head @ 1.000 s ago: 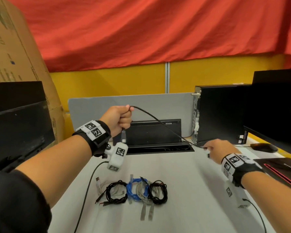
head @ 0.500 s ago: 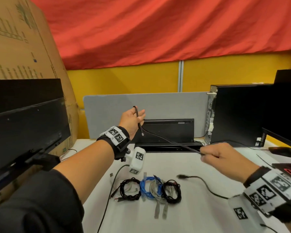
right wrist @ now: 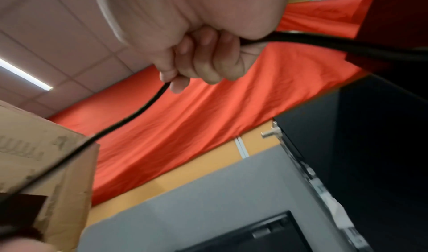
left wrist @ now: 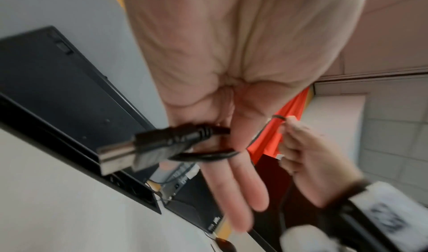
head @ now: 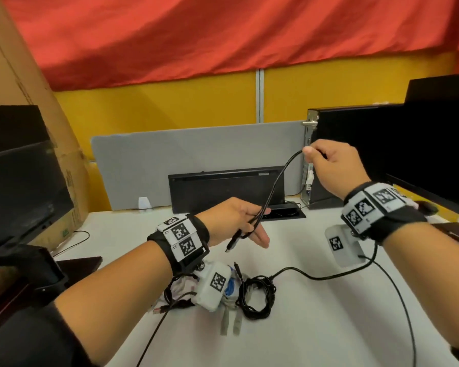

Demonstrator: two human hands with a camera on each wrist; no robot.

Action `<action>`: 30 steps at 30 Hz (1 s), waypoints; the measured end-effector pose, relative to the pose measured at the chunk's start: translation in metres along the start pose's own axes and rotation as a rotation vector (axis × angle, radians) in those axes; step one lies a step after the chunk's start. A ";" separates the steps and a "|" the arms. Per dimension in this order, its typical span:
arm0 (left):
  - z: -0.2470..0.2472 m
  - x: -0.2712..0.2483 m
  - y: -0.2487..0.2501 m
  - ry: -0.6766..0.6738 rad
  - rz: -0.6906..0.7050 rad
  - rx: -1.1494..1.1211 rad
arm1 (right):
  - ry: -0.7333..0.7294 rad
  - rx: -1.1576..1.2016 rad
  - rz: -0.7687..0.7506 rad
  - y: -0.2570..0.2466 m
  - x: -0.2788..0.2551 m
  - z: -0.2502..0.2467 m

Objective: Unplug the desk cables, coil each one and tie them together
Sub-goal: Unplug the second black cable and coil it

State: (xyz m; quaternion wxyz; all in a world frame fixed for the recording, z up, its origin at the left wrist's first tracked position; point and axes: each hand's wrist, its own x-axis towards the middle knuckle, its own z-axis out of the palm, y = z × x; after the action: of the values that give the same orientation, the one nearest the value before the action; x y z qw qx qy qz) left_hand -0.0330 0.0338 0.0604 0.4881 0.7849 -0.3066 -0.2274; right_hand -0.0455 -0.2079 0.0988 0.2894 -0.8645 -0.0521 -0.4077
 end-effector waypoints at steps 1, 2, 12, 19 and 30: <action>0.005 0.000 0.000 -0.006 0.007 -0.035 | 0.008 -0.008 0.039 0.009 0.001 0.009; 0.010 0.002 -0.001 0.011 0.018 -0.079 | 0.015 -0.009 0.080 0.017 0.000 0.018; 0.012 0.036 -0.015 0.276 0.291 -0.430 | 0.007 0.029 0.211 0.065 -0.015 0.111; -0.034 0.060 -0.029 0.480 0.490 -0.624 | -0.330 0.054 0.097 0.046 -0.005 0.143; -0.067 0.048 -0.041 0.680 0.619 -0.495 | -0.788 -0.026 -0.059 -0.027 -0.026 0.119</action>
State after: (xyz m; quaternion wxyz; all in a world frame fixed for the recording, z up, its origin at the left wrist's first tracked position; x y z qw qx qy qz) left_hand 0.0551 0.0554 0.0489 0.7753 0.5483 -0.2854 0.1295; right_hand 0.0084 -0.1172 0.0326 0.2242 -0.9565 -0.1788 -0.0537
